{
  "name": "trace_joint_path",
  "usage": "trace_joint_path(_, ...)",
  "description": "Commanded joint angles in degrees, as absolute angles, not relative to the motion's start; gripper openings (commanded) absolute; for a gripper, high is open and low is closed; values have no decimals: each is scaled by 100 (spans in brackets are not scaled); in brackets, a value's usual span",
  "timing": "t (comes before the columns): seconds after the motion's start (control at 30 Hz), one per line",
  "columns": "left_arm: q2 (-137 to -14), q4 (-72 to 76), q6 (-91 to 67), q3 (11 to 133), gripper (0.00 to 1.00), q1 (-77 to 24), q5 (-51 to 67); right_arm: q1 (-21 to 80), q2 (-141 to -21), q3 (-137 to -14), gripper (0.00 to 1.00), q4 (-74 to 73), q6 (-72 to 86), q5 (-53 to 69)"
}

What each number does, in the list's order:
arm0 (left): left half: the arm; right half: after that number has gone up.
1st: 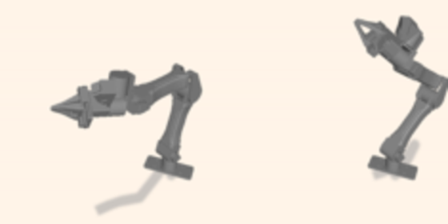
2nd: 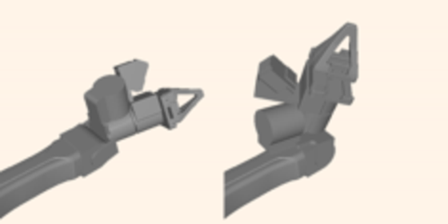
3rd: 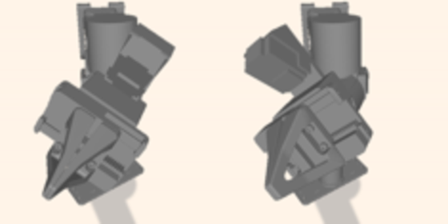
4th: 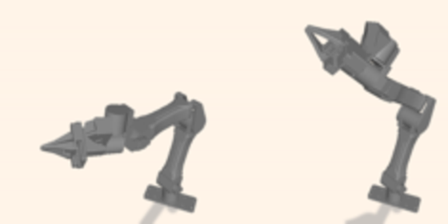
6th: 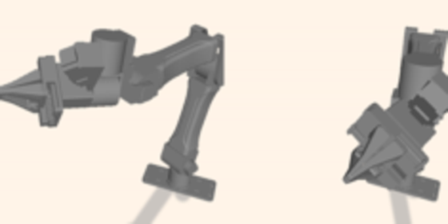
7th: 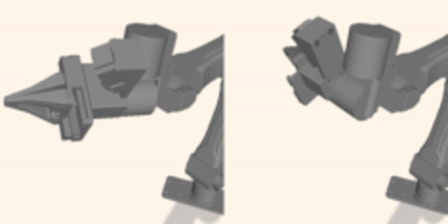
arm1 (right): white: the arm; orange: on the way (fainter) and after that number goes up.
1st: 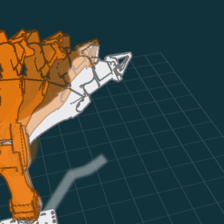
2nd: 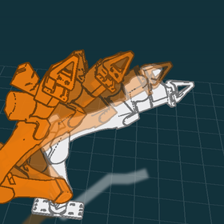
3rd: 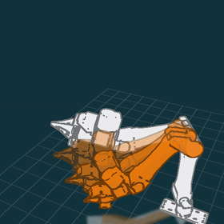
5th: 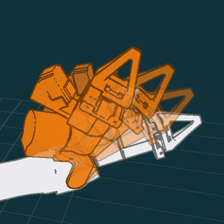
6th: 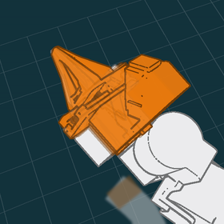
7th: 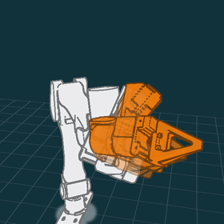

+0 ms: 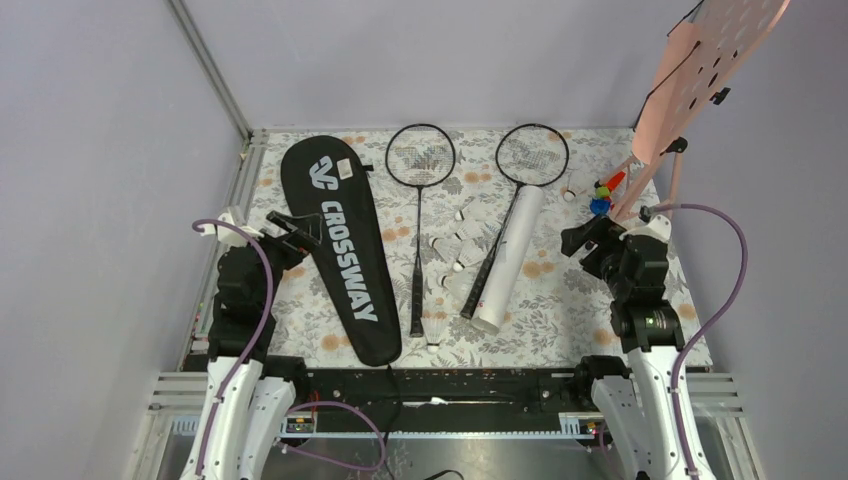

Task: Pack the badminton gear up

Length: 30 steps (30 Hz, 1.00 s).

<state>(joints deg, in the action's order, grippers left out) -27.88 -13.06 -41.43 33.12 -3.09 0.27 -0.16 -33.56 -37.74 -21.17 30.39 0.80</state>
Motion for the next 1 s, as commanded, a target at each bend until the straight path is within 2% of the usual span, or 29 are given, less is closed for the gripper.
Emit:
trace_joint_path(0.0,-2889,-1106,-4109,3346,99,-299,86,-27,-2964,-3409,99,-1736,3142,433)
trace_joint_path(0.2,-3324,-725,-4143,3216,99,-299,891,-26,-2775,-3415,99,-2007,3213,507)
trace_joint_path(0.3,-3539,-327,-4266,3067,99,-299,1301,-31,-3041,-3584,99,-2327,3279,683)
trace_joint_path(0.43,-3793,81,-4404,2899,99,-307,1523,-26,-3377,-3420,99,-2021,3492,1410)
trace_joint_path(0.6,-4220,567,-4524,2732,99,-314,1775,129,-4051,-3272,98,-1806,3885,1743)
trace_joint_path(0.7,-4542,698,-4526,2797,99,-328,2007,383,-4420,-3099,99,-1508,4085,1557)
trace_joint_path(0.87,-4888,899,-4545,2791,99,-367,2258,1239,-5152,-3215,99,-1181,4218,318)
trace_joint_path(0.97,-4954,914,-4537,2788,99,-369,2312,1387,-5690,-3283,98,-657,4423,30)
